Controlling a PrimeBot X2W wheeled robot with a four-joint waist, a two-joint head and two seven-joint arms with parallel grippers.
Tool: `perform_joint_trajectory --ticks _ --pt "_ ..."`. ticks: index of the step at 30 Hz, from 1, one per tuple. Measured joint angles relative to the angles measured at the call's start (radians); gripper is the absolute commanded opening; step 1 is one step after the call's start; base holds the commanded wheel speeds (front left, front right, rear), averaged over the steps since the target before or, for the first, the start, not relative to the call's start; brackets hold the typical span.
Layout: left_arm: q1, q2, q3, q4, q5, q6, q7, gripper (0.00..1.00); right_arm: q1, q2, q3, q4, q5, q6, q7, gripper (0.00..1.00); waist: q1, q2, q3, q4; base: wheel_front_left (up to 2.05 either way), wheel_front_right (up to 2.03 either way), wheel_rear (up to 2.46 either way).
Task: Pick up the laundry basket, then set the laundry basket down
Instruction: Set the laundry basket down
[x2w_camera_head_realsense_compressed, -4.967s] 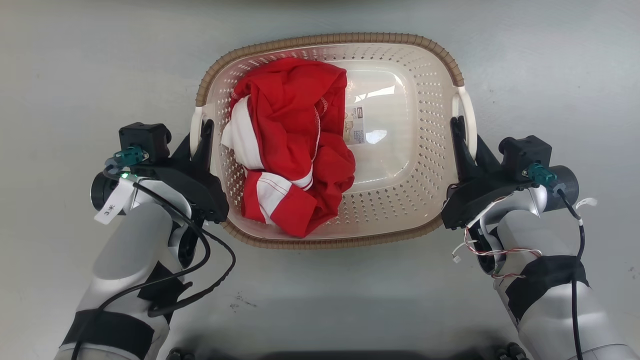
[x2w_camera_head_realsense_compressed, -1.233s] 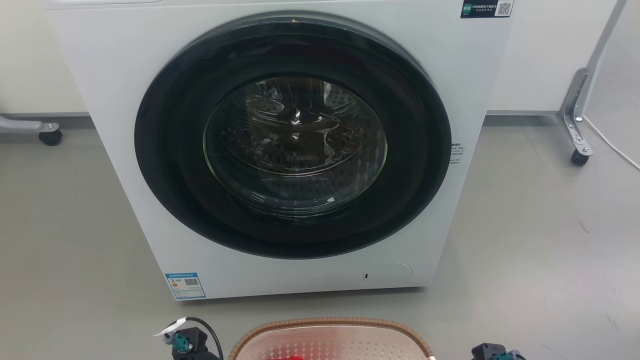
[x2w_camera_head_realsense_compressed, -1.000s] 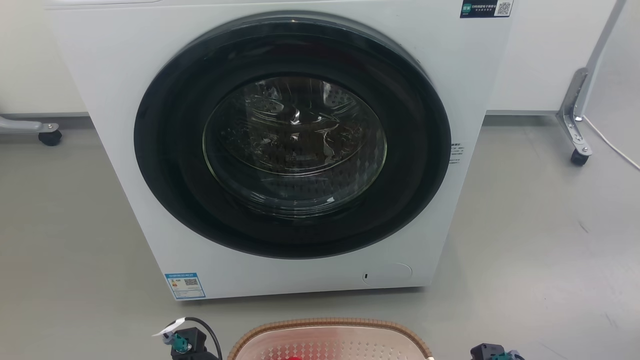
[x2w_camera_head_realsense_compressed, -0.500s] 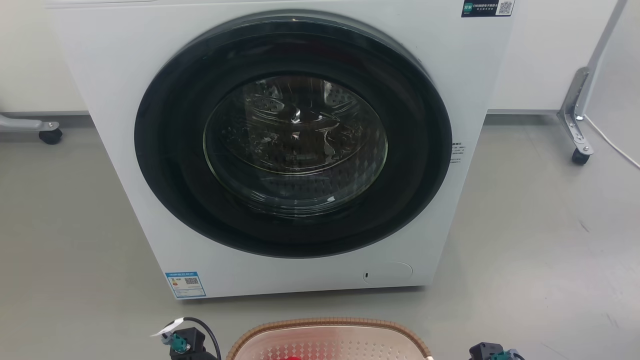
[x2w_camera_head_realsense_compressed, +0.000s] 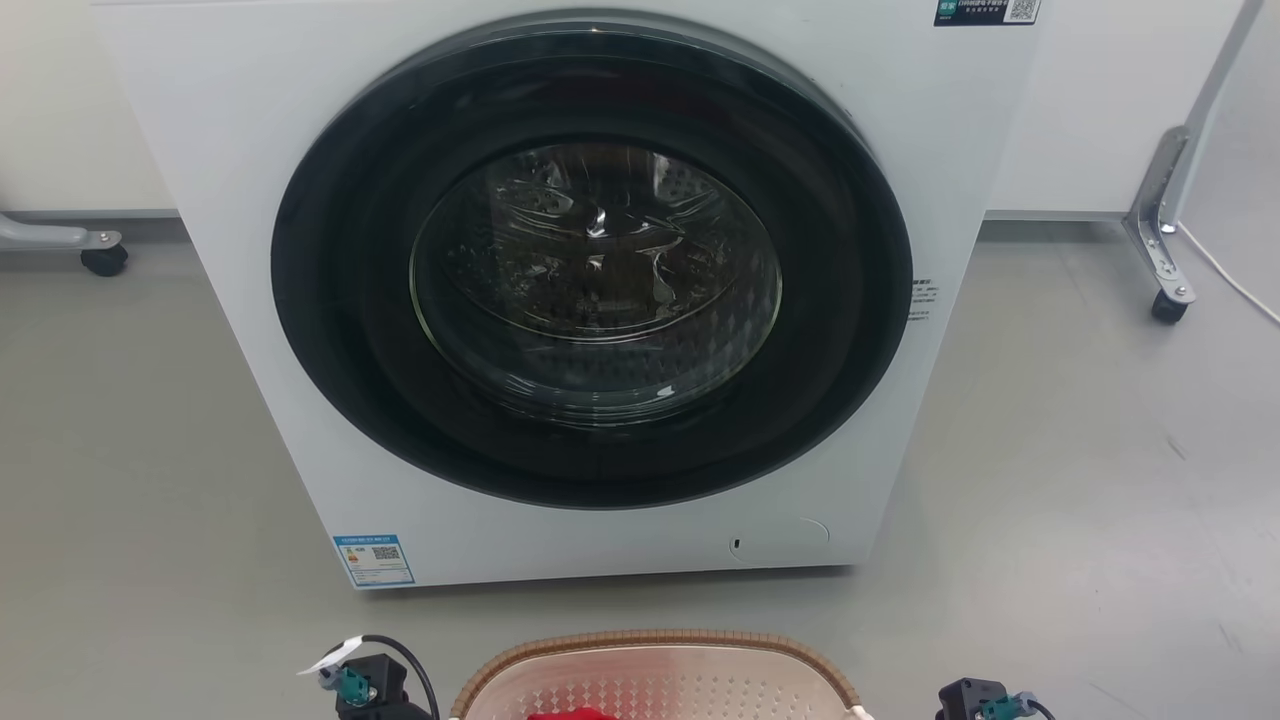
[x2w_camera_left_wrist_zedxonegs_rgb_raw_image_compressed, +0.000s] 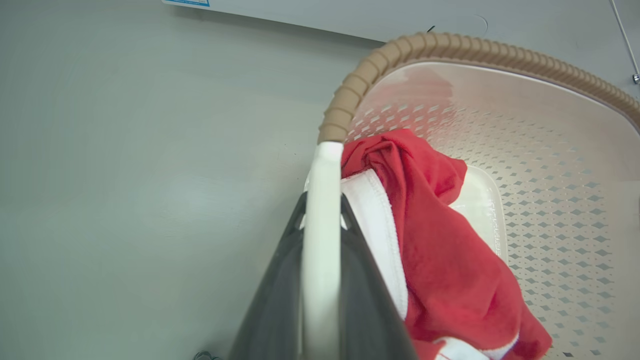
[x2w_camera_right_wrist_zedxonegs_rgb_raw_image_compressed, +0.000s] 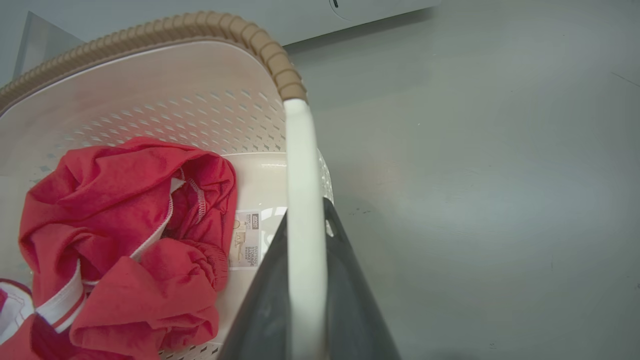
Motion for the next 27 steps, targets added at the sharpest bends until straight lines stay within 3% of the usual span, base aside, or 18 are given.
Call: perform_joint_trajectory --ticks 19,27 --pt "-0.053 0.001 0.005 -0.018 -0.008 0.000 -0.072 0.00 -0.078 -0.001 0.016 0.017 -0.001 -0.006 -0.043 0.00 0.0000 0.0000 0.095 -0.011 0.00 0.00 0.00" --pt "-0.114 0.007 0.007 -0.028 -0.002 0.009 -0.123 0.00 -0.153 -0.001 0.022 0.019 -0.018 -0.009 -0.078 0.00 0.0001 0.0000 0.191 -0.012 0.00 0.00 0.00"
